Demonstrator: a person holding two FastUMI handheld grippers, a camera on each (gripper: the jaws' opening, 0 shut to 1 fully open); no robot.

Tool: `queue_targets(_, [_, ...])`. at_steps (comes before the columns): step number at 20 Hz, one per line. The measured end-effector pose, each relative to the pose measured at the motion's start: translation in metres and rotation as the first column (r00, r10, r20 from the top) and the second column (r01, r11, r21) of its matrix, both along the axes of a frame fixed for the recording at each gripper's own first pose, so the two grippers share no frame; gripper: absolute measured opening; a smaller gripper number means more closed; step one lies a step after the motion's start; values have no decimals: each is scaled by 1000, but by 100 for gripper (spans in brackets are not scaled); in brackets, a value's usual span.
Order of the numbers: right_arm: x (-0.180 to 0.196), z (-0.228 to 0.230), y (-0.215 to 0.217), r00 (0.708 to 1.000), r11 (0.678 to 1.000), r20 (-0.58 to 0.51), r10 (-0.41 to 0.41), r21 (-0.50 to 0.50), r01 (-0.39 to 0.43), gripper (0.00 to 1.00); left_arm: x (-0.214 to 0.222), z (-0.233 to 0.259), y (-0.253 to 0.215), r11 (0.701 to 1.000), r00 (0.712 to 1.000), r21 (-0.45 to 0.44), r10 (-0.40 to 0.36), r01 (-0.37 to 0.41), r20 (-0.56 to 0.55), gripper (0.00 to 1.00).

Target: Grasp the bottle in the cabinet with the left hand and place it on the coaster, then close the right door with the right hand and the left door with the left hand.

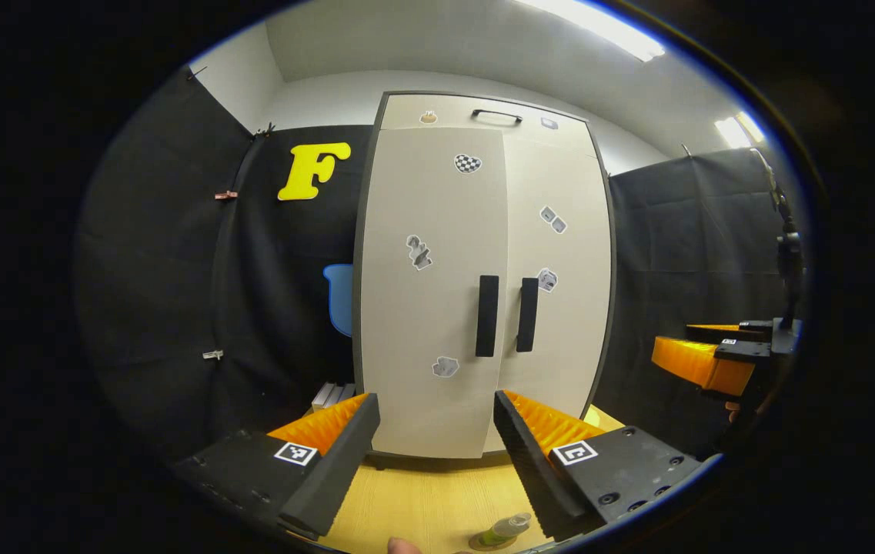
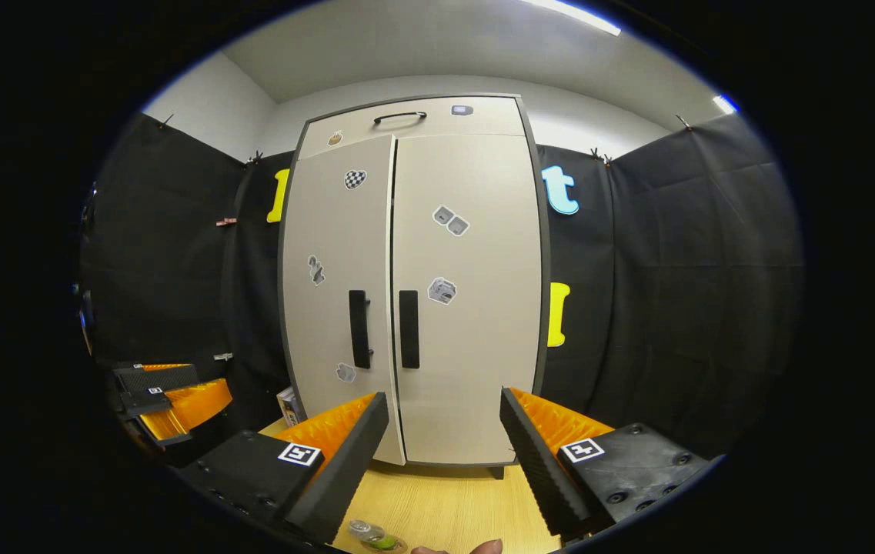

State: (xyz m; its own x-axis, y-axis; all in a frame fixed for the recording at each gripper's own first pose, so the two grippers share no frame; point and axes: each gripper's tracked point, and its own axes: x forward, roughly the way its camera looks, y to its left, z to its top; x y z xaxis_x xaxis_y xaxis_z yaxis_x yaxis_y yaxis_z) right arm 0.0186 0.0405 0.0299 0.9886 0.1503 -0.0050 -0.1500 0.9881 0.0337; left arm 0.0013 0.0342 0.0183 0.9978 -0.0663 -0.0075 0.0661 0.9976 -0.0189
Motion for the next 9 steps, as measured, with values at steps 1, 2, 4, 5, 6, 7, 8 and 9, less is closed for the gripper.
queue_targets(1, [-1,0,0,1000,1000,4,-2,-2,2,97,0,-1,-1,1000,1000,1,-1,1,-2,95])
queue_targets(2, [-1,1,0,1000,1000,9,-3,-4,3,97,0,-1,-1,1000,1000,-1,-2,2,-3,95])
queue_targets(4, [-2,2,1,1000,1000,16,-2,-8,2,97,0,2,0,1000,1000,-10,-7,7,6,95])
queue_targets(5, [-2,2,2,1000,1000,15,-3,-9,4,97,0,2,1,1000,1000,-10,-9,9,9,95])
queue_targets(6, [-3,1,2,1000,1000,12,-2,-8,2,97,0,4,2,1000,1000,-4,-6,6,13,95])
queue_targets(7, [-4,1,2,1000,1000,9,-2,-6,2,97,0,4,3,1000,1000,4,-2,2,15,95])
queue_targets(8, [-4,1,2,1000,1000,8,-3,-5,3,97,0,6,4,1000,1000,12,0,0,18,95])
queue_targets(9, [-4,1,1,1000,1000,9,-4,-5,4,97,1,5,5,1000,1000,16,1,-2,20,95])
